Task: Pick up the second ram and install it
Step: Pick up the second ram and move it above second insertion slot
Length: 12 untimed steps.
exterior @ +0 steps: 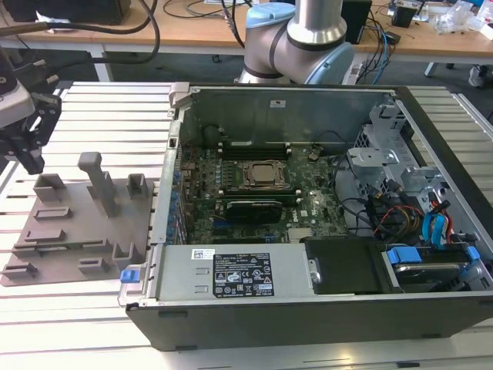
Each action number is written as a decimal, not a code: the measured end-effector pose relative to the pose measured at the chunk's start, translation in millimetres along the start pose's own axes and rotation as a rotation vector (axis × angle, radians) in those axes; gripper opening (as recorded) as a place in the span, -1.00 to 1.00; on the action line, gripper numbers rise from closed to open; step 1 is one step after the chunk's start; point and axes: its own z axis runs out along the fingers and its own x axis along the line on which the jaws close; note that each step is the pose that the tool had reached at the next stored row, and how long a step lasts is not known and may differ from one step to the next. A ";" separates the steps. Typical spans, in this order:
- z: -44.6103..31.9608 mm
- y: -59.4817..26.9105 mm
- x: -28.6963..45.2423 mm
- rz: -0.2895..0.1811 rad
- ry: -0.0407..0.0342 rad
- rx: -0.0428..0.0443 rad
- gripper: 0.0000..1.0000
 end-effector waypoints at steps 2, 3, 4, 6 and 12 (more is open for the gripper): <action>0.0 0.0 0.0 -0.038 -0.0002 -0.0008 -0.80; 0.0 0.0 0.0 -0.054 -0.0002 -0.0011 -0.80; 0.0 0.0 0.0 -0.068 -0.0003 -0.0014 -0.80; 0.0 0.0 0.0 -0.098 -0.0004 -0.0020 -0.80; 0.0 0.0 0.0 -0.193 -0.0007 -0.0039 -0.80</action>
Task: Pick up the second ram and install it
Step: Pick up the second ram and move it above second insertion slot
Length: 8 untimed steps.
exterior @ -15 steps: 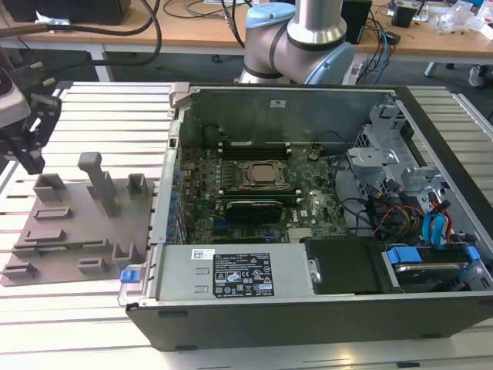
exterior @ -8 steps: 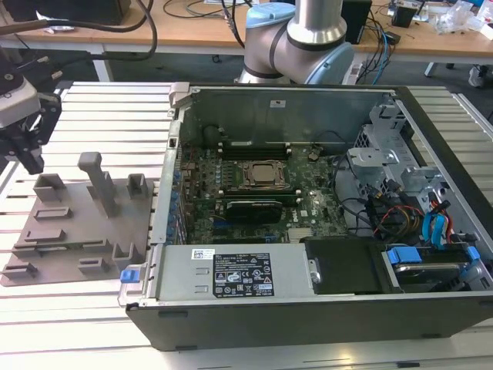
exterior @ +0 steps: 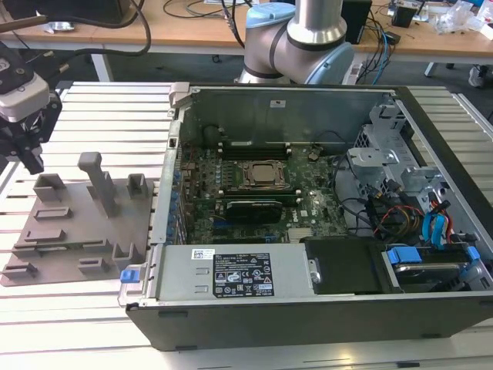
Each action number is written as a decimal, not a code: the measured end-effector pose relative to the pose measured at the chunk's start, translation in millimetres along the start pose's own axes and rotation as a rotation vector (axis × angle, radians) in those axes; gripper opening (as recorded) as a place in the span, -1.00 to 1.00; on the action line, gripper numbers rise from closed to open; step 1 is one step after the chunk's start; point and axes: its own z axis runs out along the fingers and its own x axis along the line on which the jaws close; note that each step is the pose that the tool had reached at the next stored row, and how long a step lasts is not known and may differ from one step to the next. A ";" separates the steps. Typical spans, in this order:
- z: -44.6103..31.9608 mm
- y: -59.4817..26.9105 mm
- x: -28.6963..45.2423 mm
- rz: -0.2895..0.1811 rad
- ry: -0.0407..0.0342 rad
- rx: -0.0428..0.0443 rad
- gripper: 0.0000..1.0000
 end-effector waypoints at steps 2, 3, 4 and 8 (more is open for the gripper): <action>0.0 0.0 0.0 -0.022 0.0000 -0.0004 -0.80; 0.0 0.0 0.0 -0.031 0.0000 -0.0006 -0.80; 0.0 0.0 0.0 -0.044 -0.0001 -0.0009 -0.80; 0.0 0.0 0.0 -0.128 -0.0003 -0.0026 -0.80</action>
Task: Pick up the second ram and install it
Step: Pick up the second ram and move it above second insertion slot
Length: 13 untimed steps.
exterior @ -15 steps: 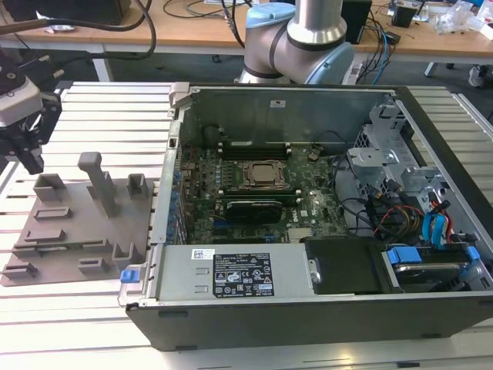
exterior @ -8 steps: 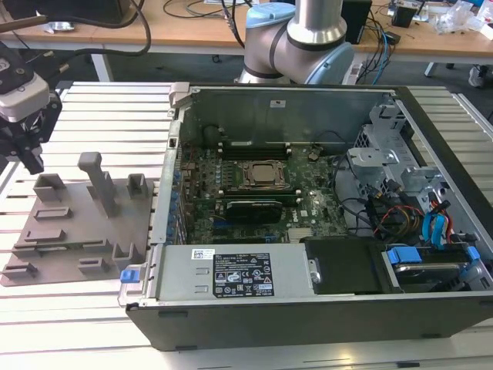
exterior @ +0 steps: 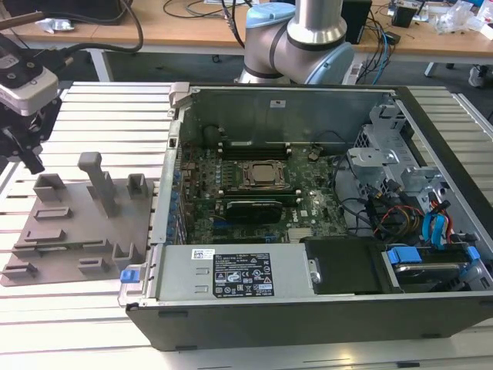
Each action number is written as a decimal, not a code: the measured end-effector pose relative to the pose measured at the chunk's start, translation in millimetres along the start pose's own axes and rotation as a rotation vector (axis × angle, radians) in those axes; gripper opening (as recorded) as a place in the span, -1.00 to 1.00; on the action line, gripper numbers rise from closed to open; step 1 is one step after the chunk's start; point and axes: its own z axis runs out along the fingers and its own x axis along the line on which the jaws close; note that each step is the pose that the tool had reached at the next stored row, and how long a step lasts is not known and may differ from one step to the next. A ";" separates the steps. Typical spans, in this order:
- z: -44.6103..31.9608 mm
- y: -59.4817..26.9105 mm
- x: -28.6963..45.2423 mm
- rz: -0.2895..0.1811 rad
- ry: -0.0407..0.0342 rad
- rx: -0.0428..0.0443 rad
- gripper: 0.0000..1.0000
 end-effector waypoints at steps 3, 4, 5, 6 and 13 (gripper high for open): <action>0.0 0.0 0.0 -0.049 -0.0002 -0.0009 -0.80; 0.0 0.0 0.0 -0.069 -0.0002 -0.0013 -0.80; 0.0 0.0 0.0 -0.089 -0.0003 -0.0018 -0.80; 0.0 0.0 0.0 -0.106 -0.0004 -0.0021 -0.80; 0.0 0.0 0.0 -0.172 -0.0006 -0.0034 -0.80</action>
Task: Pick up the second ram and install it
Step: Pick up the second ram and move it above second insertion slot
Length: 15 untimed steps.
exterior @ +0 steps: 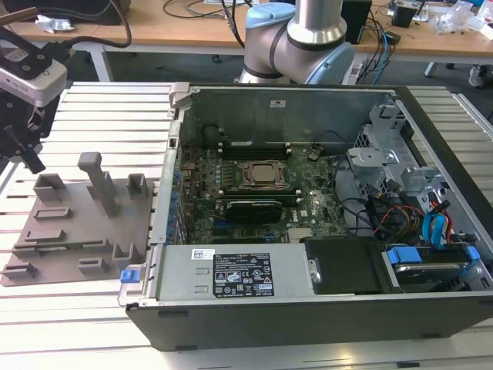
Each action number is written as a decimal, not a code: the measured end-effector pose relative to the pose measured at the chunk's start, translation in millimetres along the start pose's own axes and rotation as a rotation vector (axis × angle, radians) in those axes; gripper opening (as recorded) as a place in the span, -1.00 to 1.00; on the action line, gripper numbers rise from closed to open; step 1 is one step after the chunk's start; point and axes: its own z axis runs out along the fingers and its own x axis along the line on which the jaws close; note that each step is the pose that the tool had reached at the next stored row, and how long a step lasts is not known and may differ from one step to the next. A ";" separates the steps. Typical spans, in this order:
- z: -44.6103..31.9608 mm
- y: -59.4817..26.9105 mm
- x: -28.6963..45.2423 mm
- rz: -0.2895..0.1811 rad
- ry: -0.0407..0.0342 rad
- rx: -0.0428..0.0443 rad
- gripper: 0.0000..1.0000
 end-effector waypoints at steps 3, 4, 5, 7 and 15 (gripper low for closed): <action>0.0 0.0 0.0 -0.053 -0.0002 -0.0011 -0.80; 0.0 0.0 0.0 -0.063 -0.0002 -0.0013 -0.80; 0.0 0.0 0.0 -0.093 -0.0003 -0.0019 -0.80; 0.0 0.0 0.0 -0.142 -0.0006 -0.0028 -0.80; 0.0 0.0 0.0 -0.297 -0.0009 -0.0059 -0.80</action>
